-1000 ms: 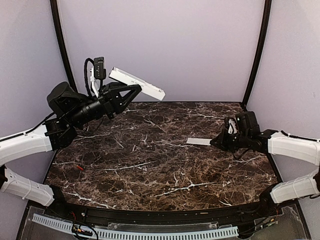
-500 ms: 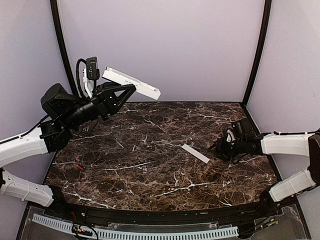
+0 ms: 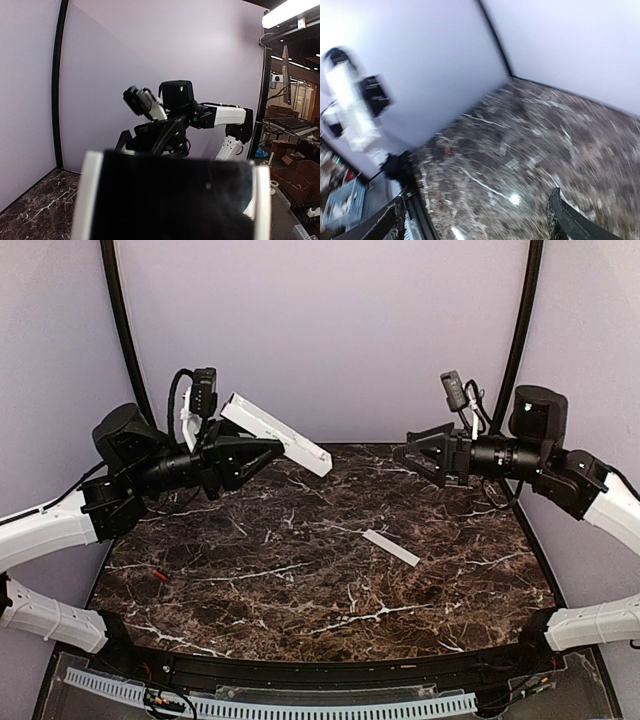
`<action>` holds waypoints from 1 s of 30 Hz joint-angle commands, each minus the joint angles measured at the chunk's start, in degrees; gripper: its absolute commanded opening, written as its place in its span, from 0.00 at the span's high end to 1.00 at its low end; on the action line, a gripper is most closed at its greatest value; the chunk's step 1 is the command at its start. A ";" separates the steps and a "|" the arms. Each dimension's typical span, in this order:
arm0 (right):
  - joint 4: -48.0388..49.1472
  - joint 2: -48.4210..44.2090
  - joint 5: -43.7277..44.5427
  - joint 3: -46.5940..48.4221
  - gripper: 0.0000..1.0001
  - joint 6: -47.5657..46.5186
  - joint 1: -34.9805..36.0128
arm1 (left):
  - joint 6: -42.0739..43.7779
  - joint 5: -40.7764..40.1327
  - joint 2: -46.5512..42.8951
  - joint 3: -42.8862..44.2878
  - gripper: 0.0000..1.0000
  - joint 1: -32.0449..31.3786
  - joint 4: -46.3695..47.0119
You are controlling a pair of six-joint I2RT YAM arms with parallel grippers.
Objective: Load the batteries into the remote control
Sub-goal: Pass from the left arm to the right
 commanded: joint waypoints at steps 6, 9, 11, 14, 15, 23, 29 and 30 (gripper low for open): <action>-0.89 10.37 -12.87 18.32 0.10 -24.08 20.27 | 8.55 13.40 -0.13 2.38 1.00 -0.62 -6.17; -5.15 14.63 -9.20 22.99 0.13 -29.72 25.31 | 10.63 14.19 -0.05 2.84 1.00 -0.79 -9.27; -7.24 17.37 -5.49 26.11 0.14 -32.64 28.22 | 11.30 14.31 -0.08 3.06 1.00 -0.89 -10.49; -8.92 20.60 -3.61 28.64 0.19 -32.92 29.33 | 11.57 15.00 -0.18 2.95 1.00 -0.97 -10.90; -9.36 21.20 -3.74 29.24 0.22 -32.67 29.35 | 11.58 15.10 -0.18 2.94 1.00 -1.03 -10.94; -7.95 22.58 -0.20 28.55 0.29 -31.28 29.47 | 11.76 15.58 0.10 2.80 1.00 -1.15 -11.07; -7.51 22.86 0.55 28.06 0.42 -31.02 29.42 | 11.70 15.14 0.41 2.83 1.00 -1.23 -10.78; -7.60 22.95 0.58 27.94 0.46 -30.98 29.42 | 11.63 15.08 0.42 2.84 1.00 -1.25 -10.80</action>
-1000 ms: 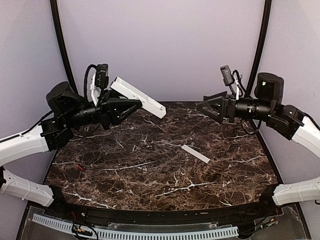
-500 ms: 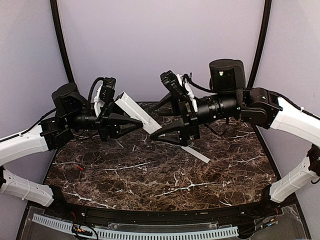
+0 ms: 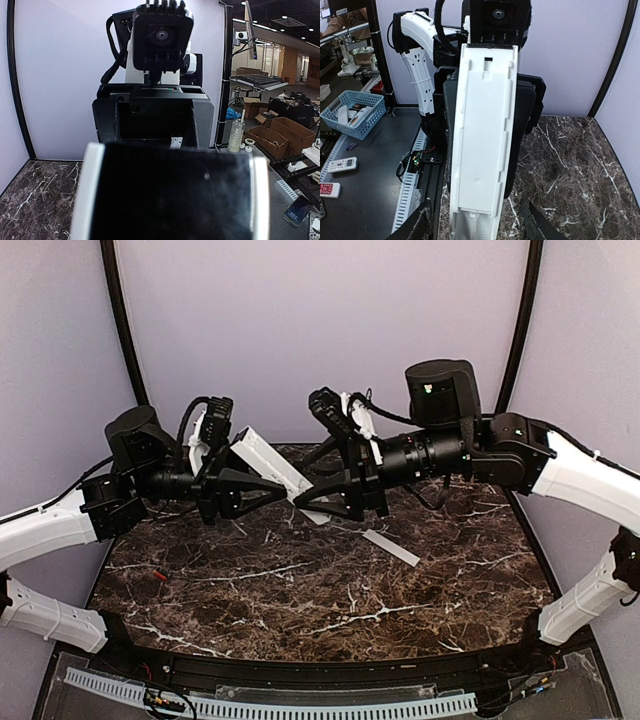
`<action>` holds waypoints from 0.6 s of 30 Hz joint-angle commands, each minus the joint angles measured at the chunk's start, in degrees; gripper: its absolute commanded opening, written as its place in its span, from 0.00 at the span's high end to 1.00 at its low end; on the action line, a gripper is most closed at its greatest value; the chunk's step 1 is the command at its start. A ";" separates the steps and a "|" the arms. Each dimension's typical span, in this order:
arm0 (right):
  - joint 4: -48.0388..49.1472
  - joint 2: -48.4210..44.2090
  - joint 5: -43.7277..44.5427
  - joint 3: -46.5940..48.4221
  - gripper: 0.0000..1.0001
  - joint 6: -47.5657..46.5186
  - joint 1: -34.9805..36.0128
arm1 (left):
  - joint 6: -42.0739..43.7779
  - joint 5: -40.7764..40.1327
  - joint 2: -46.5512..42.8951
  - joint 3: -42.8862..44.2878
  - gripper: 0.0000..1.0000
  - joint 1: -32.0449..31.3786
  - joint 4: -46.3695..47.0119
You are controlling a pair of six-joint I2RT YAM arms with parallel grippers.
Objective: Load the batteries into the remote control
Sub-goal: Pass from the left arm to the right
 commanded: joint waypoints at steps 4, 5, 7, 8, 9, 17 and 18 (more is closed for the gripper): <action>0.07 1.22 1.27 0.24 0.55 0.39 0.41 | 0.31 0.72 -0.08 1.31 1.00 -0.34 1.23; -0.17 1.41 1.27 0.41 0.56 0.32 0.37 | 0.24 0.62 -0.05 1.31 1.00 -0.36 1.34; -0.64 1.63 1.47 0.74 0.59 0.31 0.42 | 0.15 0.59 0.01 1.39 1.00 -0.32 1.30; -0.76 1.74 1.56 0.84 0.60 0.34 0.42 | 0.10 0.54 -0.03 1.40 1.00 -0.39 1.39; -0.91 1.83 1.66 0.92 0.61 0.31 0.39 | 0.05 0.57 0.01 1.40 1.00 -0.43 1.56; -0.03 -0.31 4.21 -0.08 1.00 1.17 0.32 | 0.23 -0.10 -0.08 1.33 1.00 -0.45 0.86; -0.21 -0.63 5.33 -0.18 1.00 1.67 0.20 | 0.16 -1.34 -0.18 1.36 0.86 -0.46 0.77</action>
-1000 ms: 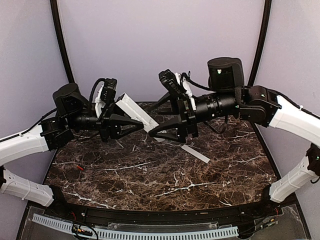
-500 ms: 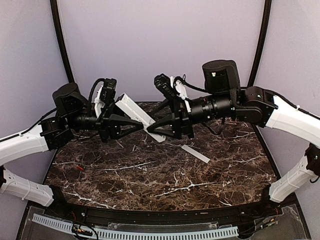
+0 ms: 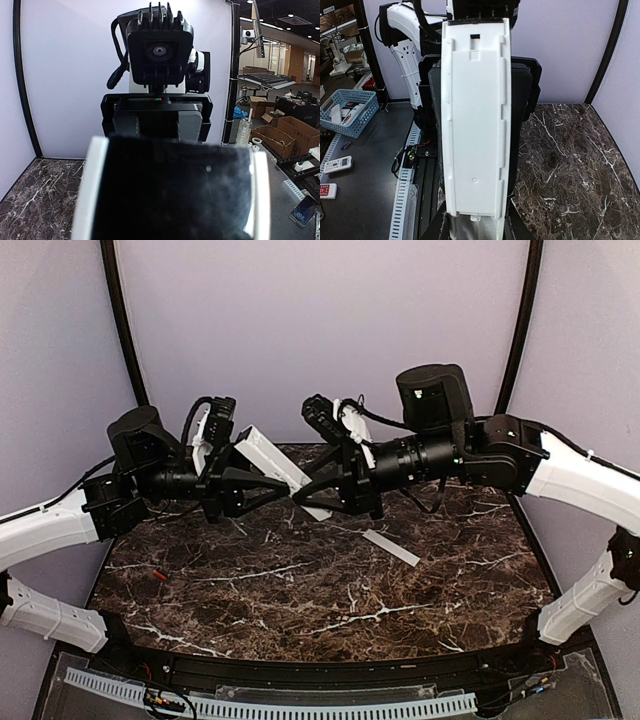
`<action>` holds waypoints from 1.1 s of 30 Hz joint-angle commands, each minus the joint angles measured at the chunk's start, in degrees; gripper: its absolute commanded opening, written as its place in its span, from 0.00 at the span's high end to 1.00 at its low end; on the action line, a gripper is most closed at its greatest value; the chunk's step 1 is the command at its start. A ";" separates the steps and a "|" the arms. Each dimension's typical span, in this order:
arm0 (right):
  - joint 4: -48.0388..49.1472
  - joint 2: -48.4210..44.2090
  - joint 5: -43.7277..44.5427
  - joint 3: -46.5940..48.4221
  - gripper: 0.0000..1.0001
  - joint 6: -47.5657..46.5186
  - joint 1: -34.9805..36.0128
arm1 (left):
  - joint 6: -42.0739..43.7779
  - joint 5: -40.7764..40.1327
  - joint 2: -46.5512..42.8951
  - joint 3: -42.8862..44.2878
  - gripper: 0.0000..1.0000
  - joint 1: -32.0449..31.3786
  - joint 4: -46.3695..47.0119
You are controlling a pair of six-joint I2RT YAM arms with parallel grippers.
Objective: Load the batteries into the remote control
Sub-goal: Pass from the left arm to the right, then place the remote control without the battery cover at the center of the board.
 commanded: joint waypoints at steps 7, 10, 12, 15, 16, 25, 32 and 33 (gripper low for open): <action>-8.22 0.60 13.80 -1.16 1.00 13.84 -7.71 | -2.60 -25.96 -4.20 0.12 0.01 -0.51 -1.07; -16.18 4.71 24.23 -1.85 1.00 18.74 -9.20 | -4.41 -40.68 -5.81 1.10 0.01 -0.32 -7.75; -22.42 9.76 27.51 -2.21 1.00 21.95 -9.21 | -9.75 -58.43 -6.06 2.44 0.01 0.50 -16.57; -22.73 12.97 27.34 -3.79 1.00 23.76 -9.11 | -18.32 -67.88 -7.66 -0.75 0.01 2.34 -20.31; -22.68 13.82 27.40 -4.58 1.00 24.17 -9.07 | -22.41 -69.03 -8.18 -1.83 0.01 3.48 -21.44; -27.17 24.40 29.41 -5.33 1.00 25.87 -7.14 | -52.22 -79.98 -10.06 -10.82 0.03 9.97 -42.14; -21.80 25.84 25.68 -8.41 1.00 26.72 -6.70 | -75.44 -82.82 -5.68 -8.84 0.03 12.96 -62.27; -21.37 25.99 25.66 -8.79 1.00 26.94 -6.74 | -75.93 -82.30 -5.52 -8.77 0.03 13.47 -63.35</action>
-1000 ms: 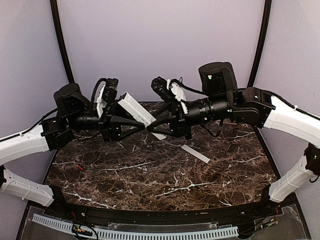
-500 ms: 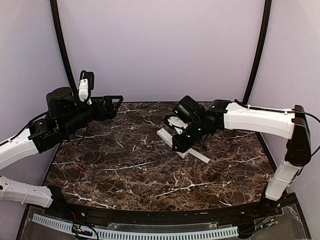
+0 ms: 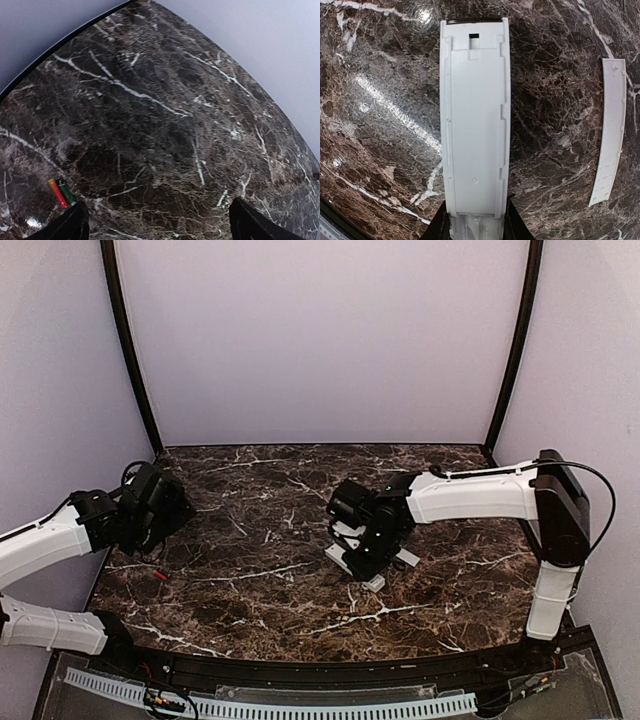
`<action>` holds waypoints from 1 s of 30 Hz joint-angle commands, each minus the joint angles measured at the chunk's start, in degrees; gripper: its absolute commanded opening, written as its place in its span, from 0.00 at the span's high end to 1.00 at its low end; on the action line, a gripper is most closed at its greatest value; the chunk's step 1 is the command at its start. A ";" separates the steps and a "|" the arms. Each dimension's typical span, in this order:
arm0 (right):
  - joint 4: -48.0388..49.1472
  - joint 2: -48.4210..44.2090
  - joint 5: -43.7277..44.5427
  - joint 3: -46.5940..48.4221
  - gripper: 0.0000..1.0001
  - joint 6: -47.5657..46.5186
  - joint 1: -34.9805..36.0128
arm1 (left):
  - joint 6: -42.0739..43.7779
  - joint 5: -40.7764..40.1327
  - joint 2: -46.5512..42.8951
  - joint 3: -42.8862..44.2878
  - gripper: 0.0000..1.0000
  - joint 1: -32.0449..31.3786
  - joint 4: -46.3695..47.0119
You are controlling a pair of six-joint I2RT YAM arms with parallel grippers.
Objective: Load the batteries into the remote control
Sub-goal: Place the remote control without the battery cover at the center of the board.
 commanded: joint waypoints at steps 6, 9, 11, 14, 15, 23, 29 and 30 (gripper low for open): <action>4.47 2.79 -0.81 -2.97 0.95 2.94 0.64 | -17.52 2.19 0.73 -0.64 0.03 7.08 -16.50; 4.31 3.53 0.00 -3.41 0.87 3.32 0.87 | -20.62 3.31 -0.25 -1.89 0.03 7.93 -18.04; 4.30 3.42 0.17 -3.46 0.78 3.35 1.11 | -21.42 4.07 -0.75 -2.61 0.03 8.53 -18.28; 4.18 2.49 0.34 -3.30 0.63 3.35 1.51 | -21.03 6.12 -0.71 -3.48 0.03 10.24 -17.22; 4.02 2.06 0.64 -3.16 0.59 3.31 1.66 | -20.91 6.59 -0.31 -3.56 0.03 10.71 -17.07; 3.68 -5.23 3.23 -3.17 0.47 3.52 3.42 | -20.82 -1.91 2.74 -1.58 0.08 12.78 -23.65; 5.35 -10.86 5.56 -5.65 0.52 3.52 3.71 | -23.17 2.02 1.62 -6.41 0.17 13.20 -20.26; 5.54 -11.54 5.93 -5.96 0.52 3.59 3.79 | -23.34 1.81 1.18 -6.61 0.19 13.34 -20.29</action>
